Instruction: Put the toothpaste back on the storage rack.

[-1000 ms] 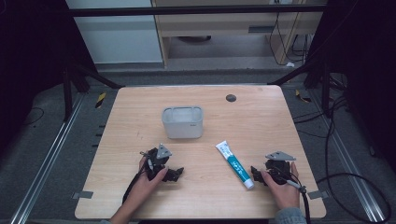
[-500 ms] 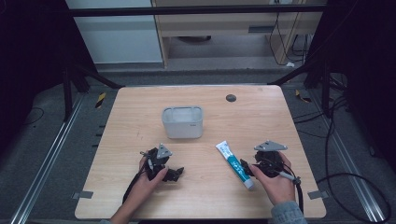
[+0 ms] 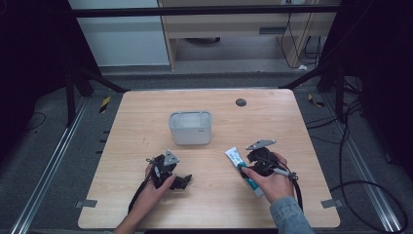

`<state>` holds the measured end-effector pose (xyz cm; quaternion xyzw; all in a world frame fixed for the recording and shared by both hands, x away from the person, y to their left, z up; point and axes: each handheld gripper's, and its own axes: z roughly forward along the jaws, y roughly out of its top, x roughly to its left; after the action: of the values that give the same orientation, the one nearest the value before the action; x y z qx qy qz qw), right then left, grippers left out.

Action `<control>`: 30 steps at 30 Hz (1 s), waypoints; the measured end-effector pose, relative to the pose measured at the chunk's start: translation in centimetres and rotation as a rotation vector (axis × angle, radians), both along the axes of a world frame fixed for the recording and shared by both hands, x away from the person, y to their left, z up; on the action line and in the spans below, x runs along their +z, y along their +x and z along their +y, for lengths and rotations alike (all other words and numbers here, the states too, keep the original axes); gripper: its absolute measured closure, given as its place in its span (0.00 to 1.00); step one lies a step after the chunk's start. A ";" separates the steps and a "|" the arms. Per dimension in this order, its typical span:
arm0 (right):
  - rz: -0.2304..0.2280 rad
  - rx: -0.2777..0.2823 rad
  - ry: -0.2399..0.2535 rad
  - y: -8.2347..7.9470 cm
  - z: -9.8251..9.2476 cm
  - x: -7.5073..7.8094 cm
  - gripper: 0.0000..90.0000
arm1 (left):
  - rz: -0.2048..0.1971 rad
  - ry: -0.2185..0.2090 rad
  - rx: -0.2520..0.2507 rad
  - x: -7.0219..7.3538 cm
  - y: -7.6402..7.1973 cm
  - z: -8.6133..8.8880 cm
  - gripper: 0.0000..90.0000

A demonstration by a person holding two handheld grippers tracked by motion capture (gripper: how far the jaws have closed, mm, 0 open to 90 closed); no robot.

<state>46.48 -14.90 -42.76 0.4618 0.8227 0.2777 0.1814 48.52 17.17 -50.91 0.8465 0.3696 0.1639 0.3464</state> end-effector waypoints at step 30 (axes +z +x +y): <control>0.069 -0.041 -0.005 2.8 1.8 -0.7 0.48 | -0.003 -0.002 0.018 0.0 -0.1 -0.1 0.00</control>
<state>49.31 -13.08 -43.49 0.4876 0.8194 0.2556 0.1596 48.38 17.02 -50.93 0.8425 0.3769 0.1678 0.3462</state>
